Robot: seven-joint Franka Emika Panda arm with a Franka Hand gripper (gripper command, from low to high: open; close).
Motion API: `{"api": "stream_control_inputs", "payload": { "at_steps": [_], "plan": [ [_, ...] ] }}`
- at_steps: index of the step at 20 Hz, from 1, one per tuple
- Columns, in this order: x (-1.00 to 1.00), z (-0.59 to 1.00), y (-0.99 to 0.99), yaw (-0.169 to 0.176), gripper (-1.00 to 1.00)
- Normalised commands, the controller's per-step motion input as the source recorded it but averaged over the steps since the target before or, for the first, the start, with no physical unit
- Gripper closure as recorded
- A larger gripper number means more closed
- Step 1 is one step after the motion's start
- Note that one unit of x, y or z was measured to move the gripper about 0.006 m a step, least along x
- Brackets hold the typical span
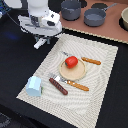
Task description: Interact with the objects in diverse but meaningful ways.
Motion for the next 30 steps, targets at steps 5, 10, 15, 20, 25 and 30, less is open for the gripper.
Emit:
{"api": "stream_control_inputs", "payload": {
  "at_steps": [5,10,15,20,25,30],
  "plan": [
    [-0.04,0.02,0.0,0.044,1.0],
    [0.03,1.0,0.04,-0.031,1.0],
    [0.56,1.0,0.22,-0.045,1.0],
    [1.0,0.88,0.37,-0.003,1.0],
    [1.0,0.72,0.3,0.0,1.0],
    [1.0,0.64,0.14,-0.006,1.0]
  ]
}}
